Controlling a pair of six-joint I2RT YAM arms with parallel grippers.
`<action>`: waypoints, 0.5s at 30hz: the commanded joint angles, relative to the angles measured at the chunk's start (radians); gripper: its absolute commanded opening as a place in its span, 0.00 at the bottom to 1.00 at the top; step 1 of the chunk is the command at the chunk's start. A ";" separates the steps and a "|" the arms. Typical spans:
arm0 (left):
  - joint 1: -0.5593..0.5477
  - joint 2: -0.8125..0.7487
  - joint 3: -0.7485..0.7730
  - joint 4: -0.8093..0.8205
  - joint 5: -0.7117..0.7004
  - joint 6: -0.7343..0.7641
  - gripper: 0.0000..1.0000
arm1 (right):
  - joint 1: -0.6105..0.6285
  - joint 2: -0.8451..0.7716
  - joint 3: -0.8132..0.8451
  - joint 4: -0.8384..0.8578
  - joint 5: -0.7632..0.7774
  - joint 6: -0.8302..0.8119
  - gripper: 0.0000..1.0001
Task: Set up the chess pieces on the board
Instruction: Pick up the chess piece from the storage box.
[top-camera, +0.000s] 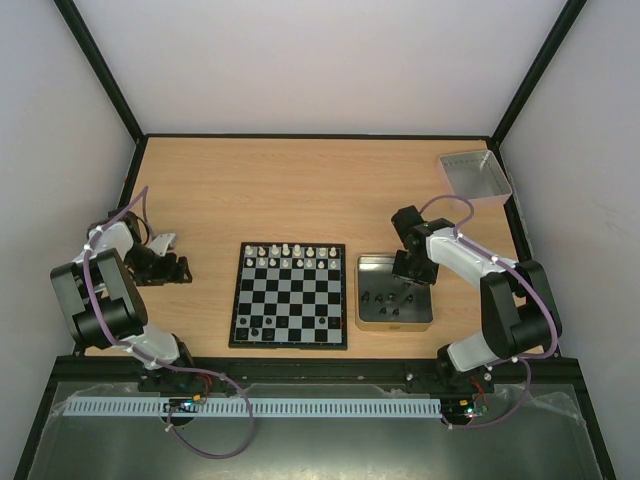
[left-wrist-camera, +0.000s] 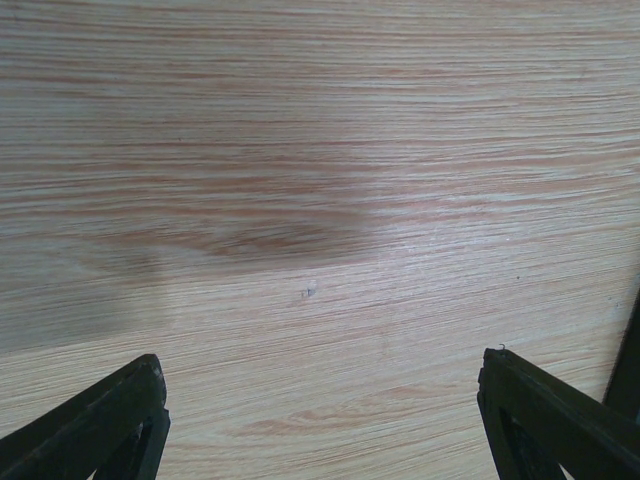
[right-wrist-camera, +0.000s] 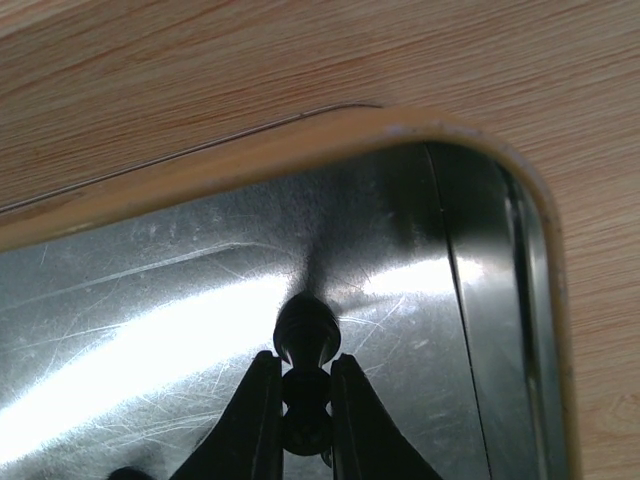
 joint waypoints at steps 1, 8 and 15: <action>0.005 0.019 -0.010 -0.013 -0.001 0.000 0.85 | -0.005 -0.005 -0.007 -0.006 0.038 -0.003 0.06; 0.005 0.021 -0.009 -0.013 -0.001 0.000 0.85 | -0.005 -0.013 0.012 -0.026 0.054 0.000 0.03; 0.005 0.028 -0.010 -0.014 0.000 0.001 0.85 | 0.001 -0.045 0.088 -0.106 0.042 -0.014 0.03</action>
